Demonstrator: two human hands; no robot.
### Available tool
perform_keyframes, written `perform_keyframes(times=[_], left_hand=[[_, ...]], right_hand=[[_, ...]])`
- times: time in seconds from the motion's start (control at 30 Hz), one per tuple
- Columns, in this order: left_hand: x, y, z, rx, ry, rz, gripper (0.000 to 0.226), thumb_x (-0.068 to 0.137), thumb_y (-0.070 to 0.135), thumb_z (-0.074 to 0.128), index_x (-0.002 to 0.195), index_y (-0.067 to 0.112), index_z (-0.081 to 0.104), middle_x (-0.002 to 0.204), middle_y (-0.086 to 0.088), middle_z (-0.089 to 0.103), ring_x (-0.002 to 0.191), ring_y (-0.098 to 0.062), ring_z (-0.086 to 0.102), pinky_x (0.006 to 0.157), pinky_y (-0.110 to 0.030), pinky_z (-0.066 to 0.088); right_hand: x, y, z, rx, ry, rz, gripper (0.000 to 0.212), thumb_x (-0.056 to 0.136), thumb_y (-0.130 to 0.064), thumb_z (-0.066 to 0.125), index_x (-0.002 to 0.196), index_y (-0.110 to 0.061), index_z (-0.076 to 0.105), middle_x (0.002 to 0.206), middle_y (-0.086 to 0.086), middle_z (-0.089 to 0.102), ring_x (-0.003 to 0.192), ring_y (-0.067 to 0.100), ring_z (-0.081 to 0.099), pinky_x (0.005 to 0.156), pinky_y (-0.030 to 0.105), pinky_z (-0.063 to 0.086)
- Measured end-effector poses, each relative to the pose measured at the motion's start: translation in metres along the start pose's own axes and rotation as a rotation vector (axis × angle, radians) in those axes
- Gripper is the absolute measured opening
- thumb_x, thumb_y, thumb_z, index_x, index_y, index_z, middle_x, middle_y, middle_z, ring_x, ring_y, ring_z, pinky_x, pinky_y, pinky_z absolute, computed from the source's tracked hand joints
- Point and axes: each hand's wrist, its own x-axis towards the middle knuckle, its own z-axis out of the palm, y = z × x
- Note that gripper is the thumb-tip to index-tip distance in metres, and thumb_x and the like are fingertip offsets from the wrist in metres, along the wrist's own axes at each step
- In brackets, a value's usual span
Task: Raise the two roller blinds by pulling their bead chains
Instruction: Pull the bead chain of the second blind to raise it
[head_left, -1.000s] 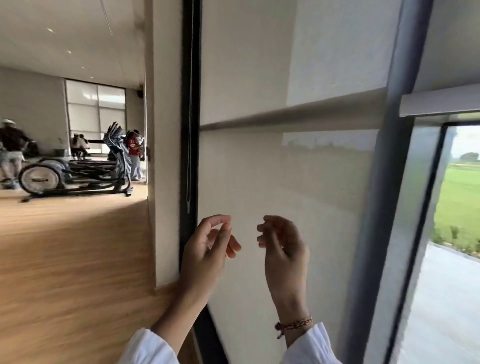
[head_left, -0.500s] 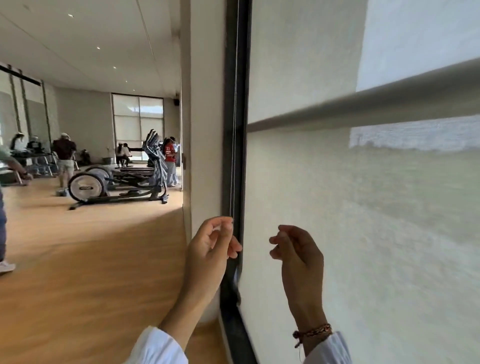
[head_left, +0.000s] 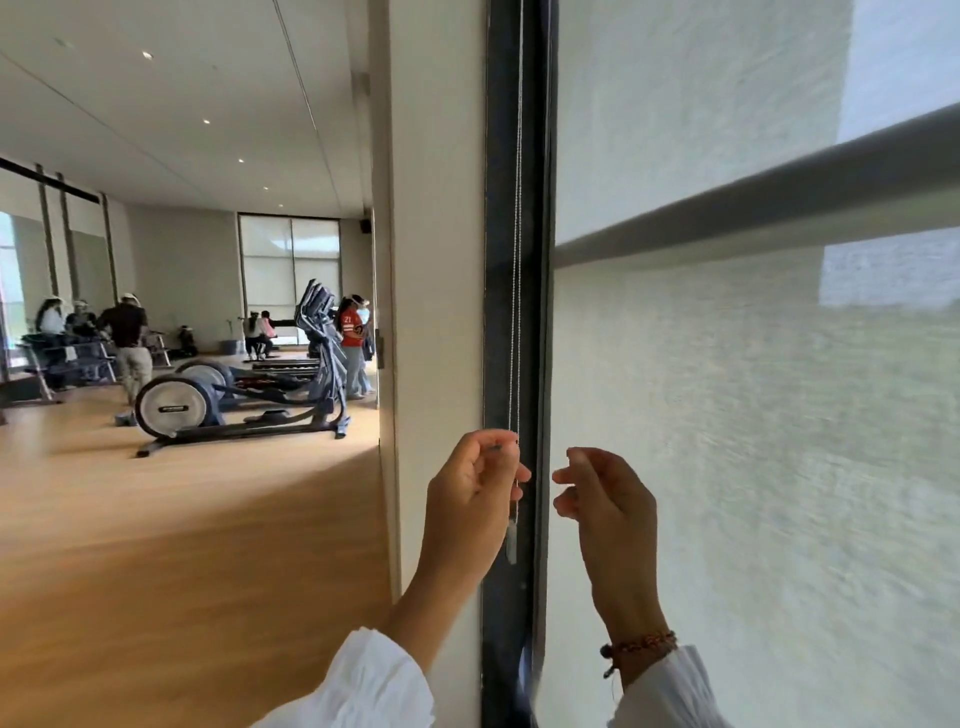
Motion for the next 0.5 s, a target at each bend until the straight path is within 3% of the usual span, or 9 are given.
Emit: perform_keyframes(times=[0.13, 0.27, 0.4, 0.5], left_hand=[[0.091, -0.066, 0.006, 0.041, -0.026, -0.023, 0.009, 0.090, 0.027, 0.050, 0.092, 0.030, 0.058, 0.081, 0.006, 0.068, 0.068, 0.001, 0.062, 0.059, -0.011, 0.046], [0.173, -0.133, 0.006, 0.063, 0.010, -0.058, 0.013, 0.090, 0.029, 0.049, 0.100, 0.027, 0.058, 0.098, 0.002, 0.068, 0.074, -0.007, 0.064, 0.062, -0.016, 0.048], [0.247, -0.190, 0.016, -0.031, 0.029, -0.127, 0.010, 0.091, 0.024, 0.049, 0.095, 0.028, 0.057, 0.100, 0.000, 0.066, 0.078, -0.009, 0.063, 0.061, -0.019, 0.048], [0.298, -0.226, 0.030, -0.110, -0.022, -0.147, 0.012, 0.090, 0.025, 0.050, 0.097, 0.029, 0.059, 0.101, 0.001, 0.066, 0.089, -0.013, 0.061, 0.076, -0.028, 0.051]], right_hand=[[0.095, 0.052, 0.045, 0.045, 0.047, 0.000, 0.010, 0.090, -0.018, 0.053, 0.096, -0.019, 0.061, 0.084, 0.008, 0.068, 0.072, 0.021, 0.061, 0.068, 0.032, 0.052], [0.175, 0.107, 0.092, 0.054, 0.085, 0.044, 0.011, 0.088, -0.016, 0.054, 0.087, -0.025, 0.060, 0.084, 0.009, 0.068, 0.069, 0.020, 0.060, 0.069, 0.036, 0.052], [0.237, 0.167, 0.128, -0.067, 0.080, 0.068, 0.008, 0.088, -0.019, 0.053, 0.091, -0.021, 0.060, 0.092, 0.006, 0.068, 0.083, 0.021, 0.063, 0.086, 0.045, 0.053], [0.284, 0.203, 0.148, -0.154, 0.137, 0.062, 0.014, 0.090, -0.020, 0.050, 0.089, -0.027, 0.062, 0.090, -0.004, 0.066, 0.088, 0.016, 0.061, 0.090, 0.046, 0.051]])
